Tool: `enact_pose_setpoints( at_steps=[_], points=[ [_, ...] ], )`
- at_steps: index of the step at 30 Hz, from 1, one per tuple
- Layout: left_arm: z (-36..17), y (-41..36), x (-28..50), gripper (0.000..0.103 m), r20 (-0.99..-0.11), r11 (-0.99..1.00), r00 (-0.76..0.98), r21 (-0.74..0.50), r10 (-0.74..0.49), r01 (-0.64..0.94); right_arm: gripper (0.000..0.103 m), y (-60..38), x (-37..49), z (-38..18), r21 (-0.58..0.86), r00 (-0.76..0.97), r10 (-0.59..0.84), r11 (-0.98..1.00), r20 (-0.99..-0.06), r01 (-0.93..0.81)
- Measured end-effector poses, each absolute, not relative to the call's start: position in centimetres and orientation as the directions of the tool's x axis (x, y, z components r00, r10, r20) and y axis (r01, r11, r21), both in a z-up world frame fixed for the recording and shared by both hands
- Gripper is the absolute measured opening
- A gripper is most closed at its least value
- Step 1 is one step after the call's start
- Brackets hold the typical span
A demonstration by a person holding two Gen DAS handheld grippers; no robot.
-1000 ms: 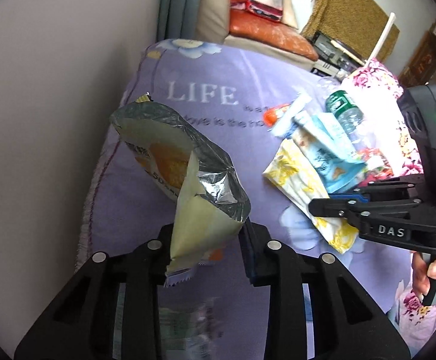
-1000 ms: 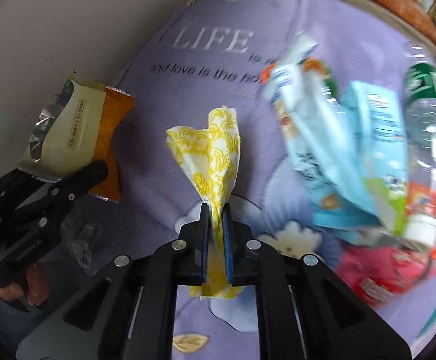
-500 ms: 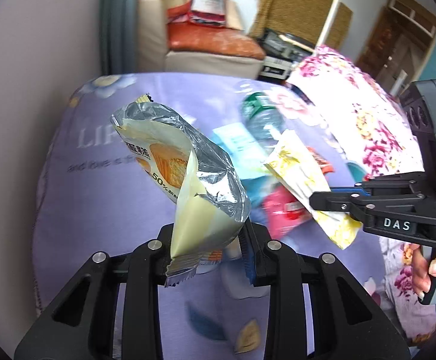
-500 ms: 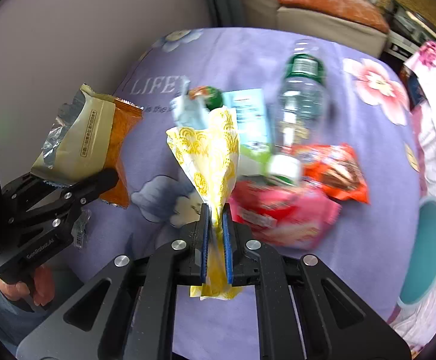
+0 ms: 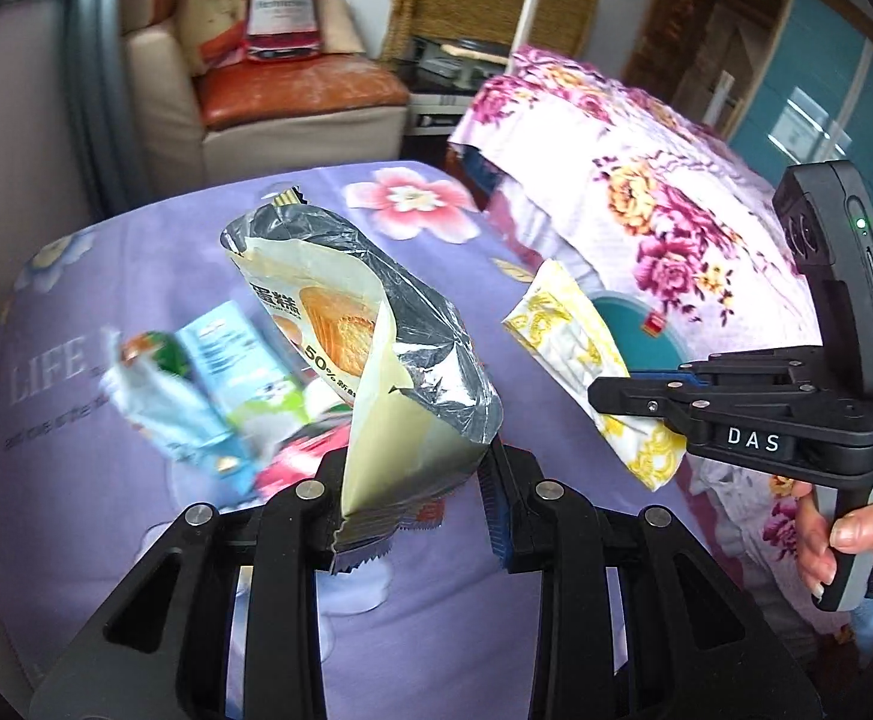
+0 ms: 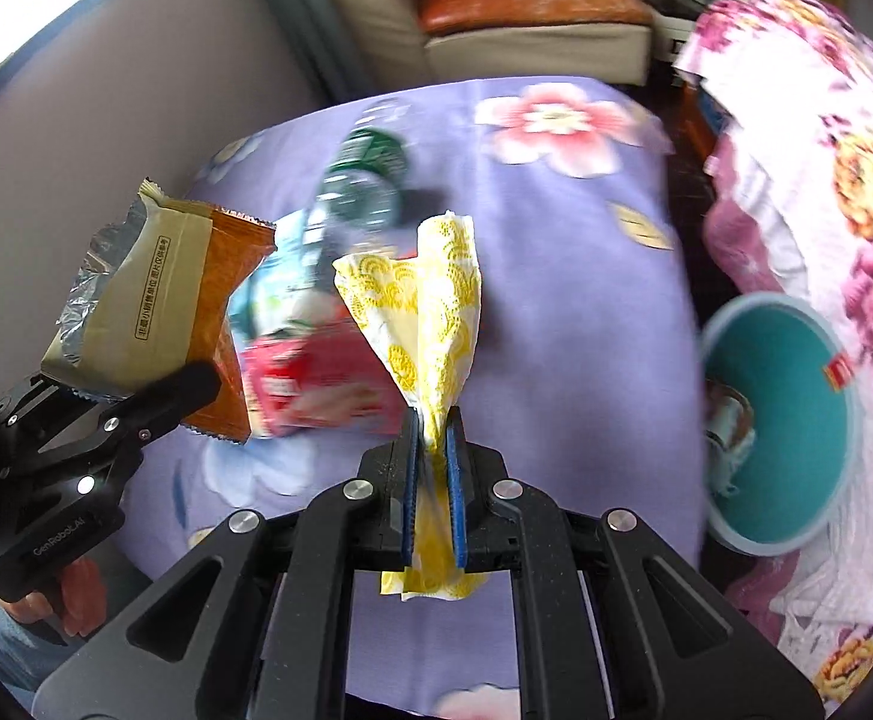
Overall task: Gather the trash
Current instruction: 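Carry both wrappers over the wastebasket and open both grippers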
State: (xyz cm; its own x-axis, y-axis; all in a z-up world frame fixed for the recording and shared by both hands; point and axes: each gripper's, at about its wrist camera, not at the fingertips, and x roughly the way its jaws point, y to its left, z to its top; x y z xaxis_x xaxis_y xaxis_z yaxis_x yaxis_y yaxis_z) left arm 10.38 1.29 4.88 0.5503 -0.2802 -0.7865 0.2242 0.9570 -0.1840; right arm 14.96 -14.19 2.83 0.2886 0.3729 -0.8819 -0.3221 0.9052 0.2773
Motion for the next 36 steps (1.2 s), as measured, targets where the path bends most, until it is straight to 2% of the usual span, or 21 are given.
enact_pose_setpoints(
  at_steps=[15, 26, 36],
  points=[
    [2.0, -13.1, 16.1, 0.031, -0.837, 0.914, 0.446, -0.144, -0.317, 0.379, 0.009, -28.6, 16.7, 0.2, 0.280, 0.367, 0.303, 0.953, -0.879, -0.115],
    [-1.3, -21.3, 19.3, 0.032, -0.877, 0.886, 0.359, -0.142, -0.320, 0.442, 0.009, -37.8, 17.3, -1.4, 0.300, 0.403, 0.266, 0.954, -0.876, 0.022],
    [-4.2, -26.7, 21.1, 0.032, -0.902, 0.857, 0.288, -0.148, -0.322, 0.494, 0.010, -42.3, 18.0, -3.3, 0.306, 0.393, 0.248, 0.948, -0.885, 0.092]
  ],
)
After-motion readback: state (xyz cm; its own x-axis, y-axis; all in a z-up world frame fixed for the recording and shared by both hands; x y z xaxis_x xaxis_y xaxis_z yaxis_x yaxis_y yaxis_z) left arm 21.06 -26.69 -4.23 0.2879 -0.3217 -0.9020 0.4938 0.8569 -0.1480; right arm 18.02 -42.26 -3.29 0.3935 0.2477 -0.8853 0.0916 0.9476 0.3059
